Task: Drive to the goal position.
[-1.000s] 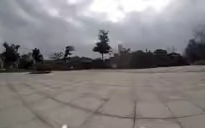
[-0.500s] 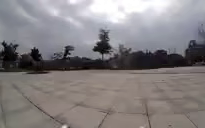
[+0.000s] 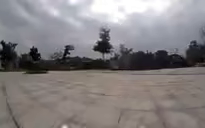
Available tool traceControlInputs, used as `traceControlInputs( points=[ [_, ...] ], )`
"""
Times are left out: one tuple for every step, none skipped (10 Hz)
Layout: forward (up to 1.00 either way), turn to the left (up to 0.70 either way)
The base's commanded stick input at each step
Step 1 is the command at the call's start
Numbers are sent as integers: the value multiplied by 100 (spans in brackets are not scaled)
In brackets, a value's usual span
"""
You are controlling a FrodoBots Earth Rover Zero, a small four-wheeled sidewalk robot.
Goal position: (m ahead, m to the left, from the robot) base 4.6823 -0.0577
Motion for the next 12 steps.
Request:
traceControlInputs(
  points=[
    [100, 0],
    [100, 0],
    [100, 0],
    [100, 0],
    [100, 0],
    [100, 0],
    [100, 0],
    [100, 0],
    [100, 0],
    [100, 0],
    [100, 0],
    [100, 0]
  ],
)
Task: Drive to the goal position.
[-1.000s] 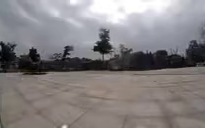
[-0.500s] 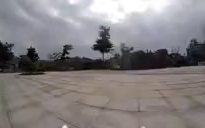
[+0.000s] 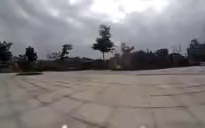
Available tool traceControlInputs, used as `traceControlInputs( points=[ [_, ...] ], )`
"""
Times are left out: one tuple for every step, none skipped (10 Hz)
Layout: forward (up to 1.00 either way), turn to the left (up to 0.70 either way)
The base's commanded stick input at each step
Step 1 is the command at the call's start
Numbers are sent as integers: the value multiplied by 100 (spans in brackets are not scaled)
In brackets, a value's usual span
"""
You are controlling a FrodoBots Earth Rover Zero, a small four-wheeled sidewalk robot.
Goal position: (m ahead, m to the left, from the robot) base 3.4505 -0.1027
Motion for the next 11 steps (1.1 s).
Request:
traceControlInputs(
  points=[
    [100, 0],
    [100, 0],
    [100, 0],
    [100, 0],
    [100, 0],
    [100, 0],
    [100, 0],
    [100, 0],
    [100, 0],
    [100, 0],
    [100, 0]
  ],
)
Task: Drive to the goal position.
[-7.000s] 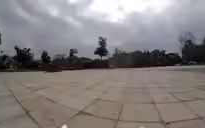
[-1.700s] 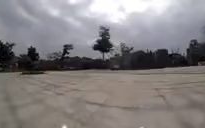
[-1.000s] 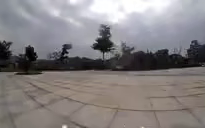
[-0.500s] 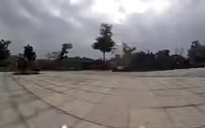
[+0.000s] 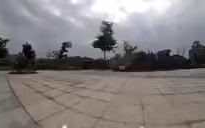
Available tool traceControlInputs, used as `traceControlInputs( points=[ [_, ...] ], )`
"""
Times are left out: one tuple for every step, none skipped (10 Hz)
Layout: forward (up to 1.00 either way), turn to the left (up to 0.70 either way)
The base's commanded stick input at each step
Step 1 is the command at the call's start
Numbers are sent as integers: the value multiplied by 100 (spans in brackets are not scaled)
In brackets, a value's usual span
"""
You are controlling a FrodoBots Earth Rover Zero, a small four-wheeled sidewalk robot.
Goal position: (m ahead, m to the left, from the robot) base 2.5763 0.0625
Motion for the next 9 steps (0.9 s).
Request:
traceControlInputs(
  points=[
    [100, 0],
    [100, 0],
    [100, 0],
    [100, 0],
    [100, 0],
    [100, 0],
    [67, 0],
    [17, 0],
    [0, 0]
  ],
)
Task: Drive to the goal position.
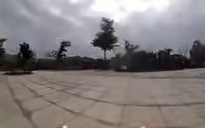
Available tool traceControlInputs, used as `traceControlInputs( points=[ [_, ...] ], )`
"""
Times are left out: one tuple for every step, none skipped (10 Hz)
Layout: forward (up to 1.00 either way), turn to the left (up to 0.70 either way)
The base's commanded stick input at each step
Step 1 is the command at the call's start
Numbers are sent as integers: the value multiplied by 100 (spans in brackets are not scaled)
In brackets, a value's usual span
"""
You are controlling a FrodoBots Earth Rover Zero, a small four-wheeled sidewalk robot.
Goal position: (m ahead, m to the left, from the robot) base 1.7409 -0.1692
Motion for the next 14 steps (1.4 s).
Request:
traceControlInputs(
  points=[
    [0, 0],
    [0, 0],
    [18, 0],
    [68, 0],
    [100, 0],
    [100, 0],
    [100, 0],
    [100, 0],
    [21, 0],
    [100, 0],
    [100, 0],
    [100, 0],
    [100, 0],
    [100, 0]
  ],
)
